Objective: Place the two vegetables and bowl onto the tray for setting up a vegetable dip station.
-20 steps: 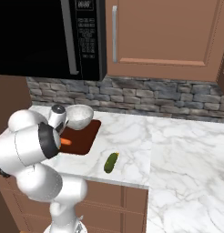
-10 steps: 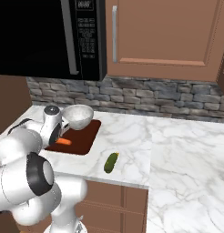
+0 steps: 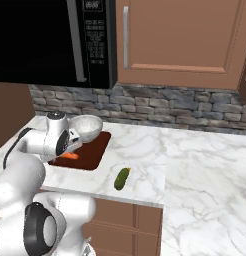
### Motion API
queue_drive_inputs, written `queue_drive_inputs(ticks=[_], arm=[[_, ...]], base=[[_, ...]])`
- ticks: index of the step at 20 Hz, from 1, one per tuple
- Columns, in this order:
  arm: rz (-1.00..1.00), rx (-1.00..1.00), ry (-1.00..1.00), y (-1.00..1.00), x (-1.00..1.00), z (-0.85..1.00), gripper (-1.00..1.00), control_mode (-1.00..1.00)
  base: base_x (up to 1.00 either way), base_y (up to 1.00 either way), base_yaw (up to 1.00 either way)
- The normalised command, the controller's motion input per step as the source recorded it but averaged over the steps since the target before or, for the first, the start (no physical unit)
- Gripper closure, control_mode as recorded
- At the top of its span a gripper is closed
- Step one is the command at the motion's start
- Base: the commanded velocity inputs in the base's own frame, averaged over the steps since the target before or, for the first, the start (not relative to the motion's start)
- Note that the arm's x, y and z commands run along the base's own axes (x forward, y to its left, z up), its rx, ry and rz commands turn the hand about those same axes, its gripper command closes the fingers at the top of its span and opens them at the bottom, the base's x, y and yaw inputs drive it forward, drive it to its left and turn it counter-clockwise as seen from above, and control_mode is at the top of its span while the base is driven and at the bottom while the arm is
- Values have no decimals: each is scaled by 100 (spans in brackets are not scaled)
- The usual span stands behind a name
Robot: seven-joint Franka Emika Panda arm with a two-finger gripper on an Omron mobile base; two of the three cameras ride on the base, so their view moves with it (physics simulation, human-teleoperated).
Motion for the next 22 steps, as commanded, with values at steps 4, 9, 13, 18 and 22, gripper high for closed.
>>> queue_drive_inputs(ticks=[4,9,13,18,22], arm=[[-18,0,8,-39,-36,29,-100,-100],[-18,0,6,-44,-37,25,-100,-100],[-16,-1,1,-47,-30,9,-100,-100],[-16,-6,0,-47,-11,1,-100,-100],[-19,-8,3,-50,0,0,-100,-100]], base=[[0,0,0],[0,0,0],[0,0,0],[0,0,0],[0,0,0]])
